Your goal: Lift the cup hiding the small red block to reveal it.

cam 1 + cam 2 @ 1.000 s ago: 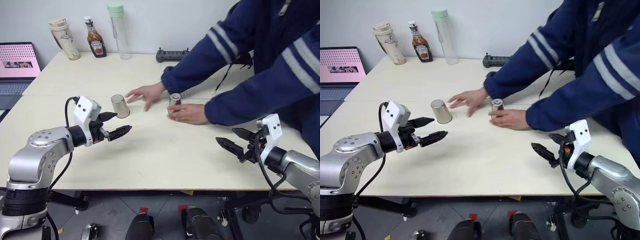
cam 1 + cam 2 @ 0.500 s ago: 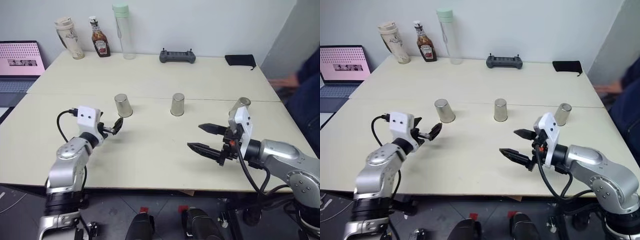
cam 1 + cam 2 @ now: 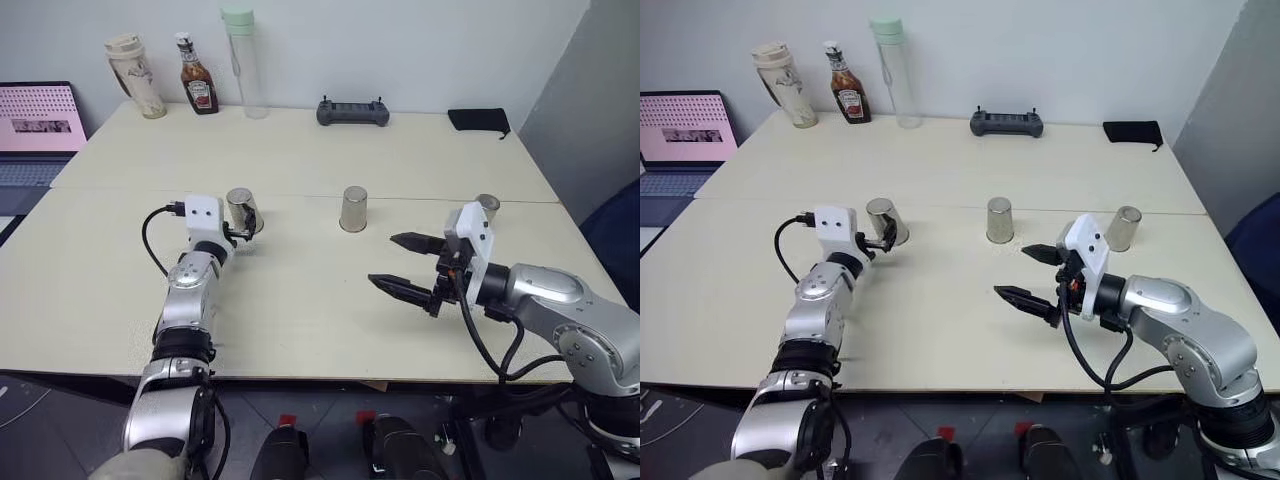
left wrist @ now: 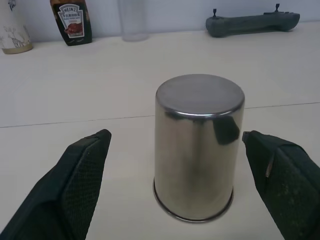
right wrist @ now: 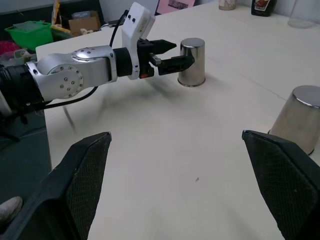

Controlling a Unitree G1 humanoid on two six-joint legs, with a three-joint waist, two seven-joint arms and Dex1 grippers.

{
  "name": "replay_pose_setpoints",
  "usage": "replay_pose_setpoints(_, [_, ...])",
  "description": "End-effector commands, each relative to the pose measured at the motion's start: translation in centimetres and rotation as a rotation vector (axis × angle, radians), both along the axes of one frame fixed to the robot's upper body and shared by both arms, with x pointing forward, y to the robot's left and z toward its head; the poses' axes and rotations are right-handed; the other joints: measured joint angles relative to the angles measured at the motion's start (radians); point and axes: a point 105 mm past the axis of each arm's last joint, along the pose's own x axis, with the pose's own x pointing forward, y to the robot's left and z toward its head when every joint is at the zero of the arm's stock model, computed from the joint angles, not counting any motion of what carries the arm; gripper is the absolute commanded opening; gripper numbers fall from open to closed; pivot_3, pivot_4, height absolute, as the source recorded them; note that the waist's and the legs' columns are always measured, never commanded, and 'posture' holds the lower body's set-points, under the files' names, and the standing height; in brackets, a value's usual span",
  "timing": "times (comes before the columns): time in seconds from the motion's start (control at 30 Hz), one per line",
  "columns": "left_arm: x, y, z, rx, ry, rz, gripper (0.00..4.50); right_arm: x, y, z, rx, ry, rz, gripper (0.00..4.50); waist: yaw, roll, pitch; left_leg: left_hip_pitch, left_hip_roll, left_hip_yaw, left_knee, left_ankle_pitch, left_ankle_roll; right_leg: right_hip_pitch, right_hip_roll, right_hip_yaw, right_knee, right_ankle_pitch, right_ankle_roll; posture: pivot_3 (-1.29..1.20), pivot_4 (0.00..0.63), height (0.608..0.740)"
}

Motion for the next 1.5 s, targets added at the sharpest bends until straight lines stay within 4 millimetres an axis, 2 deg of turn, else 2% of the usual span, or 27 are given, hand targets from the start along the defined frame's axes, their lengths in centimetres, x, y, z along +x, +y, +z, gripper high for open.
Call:
replay_pose_setpoints(0.03, [0.8,-1.3,1.0,-0.012,-0.052,-0.054,4.5,-0.4,0.0,0.7,0.006,-0.045,-0.01,4.45,0.0,0.0,0.0,0.0,0.0,0.0,0.0,0.0,0.0,0.0,0.0,0.0,0.0,0.0,0.0,0.0,0.15,0.74])
replay_pose_setpoints(0.13, [1.1,-1.6,1.0,-0.022,-0.055,-0.064,4.5,-0.6,0.0,0.4,0.012,-0.025,-0.012,4.45,0.0,0.0,0.0,0.0,0.0,0.0,0.0,0.0,0.0,0.0,0.0,0.0,0.0,0.0,0.0,0.0,0.15,0.74])
replay_pose_setpoints(0.23, [1.5,-2.5,1.1,-0.032,-0.057,-0.093,4.5,-0.5,0.0,1.0,0.051,-0.02,-0.03,4.45,0.0,0.0,0.0,0.0,0.0,0.0,0.0,0.0,0.0,0.0,0.0,0.0,0.0,0.0,0.0,0.0,0.15,0.74])
replay_pose_setpoints(0.33, [1.8,-2.3,1.2,-0.033,-0.065,-0.068,4.5,-0.3,0.1,1.3,0.064,-0.019,-0.039,4.45,0.0,0.0,0.0,0.0,0.0,0.0,0.0,0.0,0.0,0.0,0.0,0.0,0.0,0.0,0.0,0.0,0.15,0.74])
replay_pose_setpoints(0.37, [1.8,-2.1,1.1,-0.028,-0.062,-0.046,4.13,-0.2,0.1,1.3,0.062,-0.017,-0.046,4.5,-0.001,0.0,0.0,0.0,0.0,0.0,0.0,0.0,0.0,0.0,0.0,0.0,0.0,0.0,0.0,0.0,0.15,0.74])
replay_pose_setpoints(0.47, [1.8,-1.8,0.7,-0.018,-0.055,-0.025,3.58,-0.2,0.0,1.0,0.05,-0.014,-0.053,4.5,-0.001,0.0,0.0,0.0,0.0,0.0,0.0,0.0,0.0,0.0,0.0,0.0,0.0,0.0,0.0,0.0,0.15,0.74])
replay_pose_setpoints(0.6, [1.9,-1.7,1.1,-0.031,-0.074,-0.023,2.82,-0.3,0.1,1.1,0.06,-0.012,-0.055,4.5,-0.001,0.0,0.0,0.0,0.0,0.0,0.0,0.0,0.0,0.0,0.0,0.0,0.0,0.0,0.0,0.0,0.15,0.74])
replay_pose_setpoints(0.83, [2.1,-2.1,4.5,-0.104,-0.161,-0.061,2.8,0.0,0.2,1.1,0.067,-0.012,-0.062,4.5,-0.001,0.0,0.0,0.0,0.0,0.0,0.0,0.0,0.0,0.0,0.0,0.0,0.0,0.0,0.0,0.0,0.15,0.74])
replay_pose_setpoints(1.0, [0.6,-0.4,7.6,-0.115,-0.24,0.003,2.8,0.0,0.6,1.1,0.081,-0.009,-0.056,4.5,-0.003,0.0,0.0,-0.001,0.0,0.0,0.0,0.0,0.0,0.0,0.0,0.0,0.0,0.0,0.0,0.0,0.15,0.74])
replay_pose_setpoints(1.07, [-0.1,1.0,8.2,-0.086,-0.244,0.057,2.8,0.0,0.7,1.2,0.086,-0.008,-0.055,4.5,-0.006,0.0,0.0,0.0,0.0,0.0,0.0,0.0,0.0,0.0,0.0,0.0,0.0,0.0,0.0,0.0,0.15,0.74])
replay_pose_setpoints(1.17, [-0.6,2.8,7.5,-0.025,-0.208,0.113,2.8,0.1,0.8,1.0,0.079,-0.005,-0.051,4.5,-0.006,0.0,0.0,0.0,0.001,-0.001,0.0,0.0,0.0,0.0,0.0,0.0,0.001,0.0,0.0,0.0,0.15,0.74])
replay_pose_setpoints(1.33, [-0.6,5.5,4.0,-0.023,-0.112,0.227,2.8,0.5,1.1,1.1,0.073,-0.01,-0.044,4.5,-0.001,0.0,0.0,0.001,0.001,-0.001,0.0,0.0,0.0,0.001,0.0,-0.001,0.002,0.0,0.0,0.0,0.15,0.74])
replay_pose_setpoints(1.47, [-0.2,4.9,1.6,-0.05,-0.055,0.209,2.8,0.7,1.0,1.1,0.038,-0.022,-0.045,4.5,0.001,0.0,0.0,0.0,0.0,0.0,0.001,0.0,0.0,0.001,-0.001,0.0,0.0,0.001,0.001,0.0,0.15,0.74])
replay_pose_setpoints(1.5, [-0.1,4.5,1.1,-0.055,-0.043,0.193,3.15,0.7,1.0,1.1,0.03,-0.024,-0.045,4.5,0.003,-0.001,0.0,0.0,0.0,0.0,0.001,0.0,0.0,0.001,-0.001,-0.001,0.0,0.001,0.001,0.0,0.15,0.74])
